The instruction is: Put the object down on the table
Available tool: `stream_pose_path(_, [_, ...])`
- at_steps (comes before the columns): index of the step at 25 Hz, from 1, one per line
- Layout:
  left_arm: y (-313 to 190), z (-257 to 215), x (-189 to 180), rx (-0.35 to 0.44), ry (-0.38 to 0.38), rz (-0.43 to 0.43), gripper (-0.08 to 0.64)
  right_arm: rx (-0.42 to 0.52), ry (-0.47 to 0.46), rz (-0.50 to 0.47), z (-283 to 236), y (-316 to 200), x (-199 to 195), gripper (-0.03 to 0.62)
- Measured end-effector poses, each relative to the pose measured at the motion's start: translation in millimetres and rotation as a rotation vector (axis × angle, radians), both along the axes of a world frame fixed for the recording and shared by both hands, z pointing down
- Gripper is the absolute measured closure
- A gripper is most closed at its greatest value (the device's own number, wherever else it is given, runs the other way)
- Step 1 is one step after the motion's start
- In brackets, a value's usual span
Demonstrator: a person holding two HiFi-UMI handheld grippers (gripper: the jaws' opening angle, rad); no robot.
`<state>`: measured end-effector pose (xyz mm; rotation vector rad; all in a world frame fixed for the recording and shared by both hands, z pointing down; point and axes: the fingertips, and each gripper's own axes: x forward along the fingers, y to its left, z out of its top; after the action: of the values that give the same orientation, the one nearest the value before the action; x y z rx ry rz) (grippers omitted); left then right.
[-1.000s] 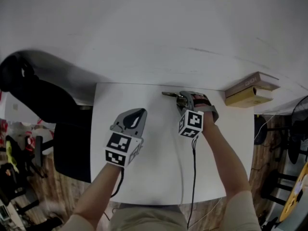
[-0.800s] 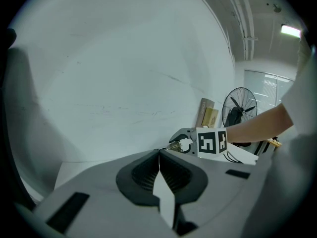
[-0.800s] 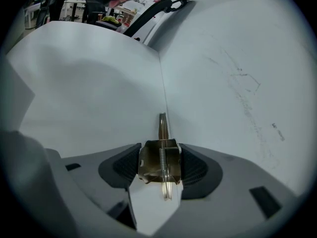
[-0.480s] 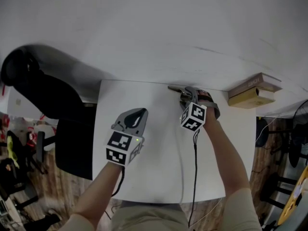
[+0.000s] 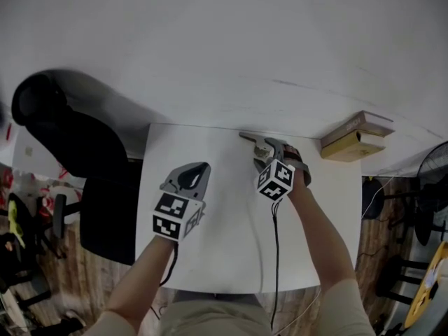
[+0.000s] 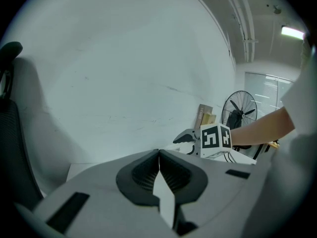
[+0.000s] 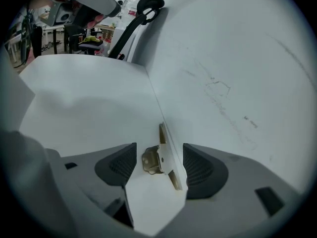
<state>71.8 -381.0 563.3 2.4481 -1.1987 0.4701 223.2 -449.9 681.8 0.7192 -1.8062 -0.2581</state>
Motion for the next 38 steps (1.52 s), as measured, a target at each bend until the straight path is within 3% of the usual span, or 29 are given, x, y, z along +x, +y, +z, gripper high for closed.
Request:
stream_pose_path(3, [5, -14, -2, 0.017, 0.005, -0.003, 0.54, 0.042, -0.049, 0.037, -27, 8, -1, 0.305])
stream_pose_path(16, [43, -82, -2, 0.103, 0.034, 0.019, 0.54, 0.174, -0.535, 0.28, -173, 77, -4, 0.465])
stream_pose_path(28, [95, -154, -4, 0.229, 0.036, 0.068, 0.538, 0.295, -0.916, 0.41, -274, 158, 0, 0.546])
stream_pose_path(38, [134, -196, -22, 0.306, 0.041, 0.081, 0.538, 0.374, -1.078, 0.404, -333, 215, 2, 0.571])
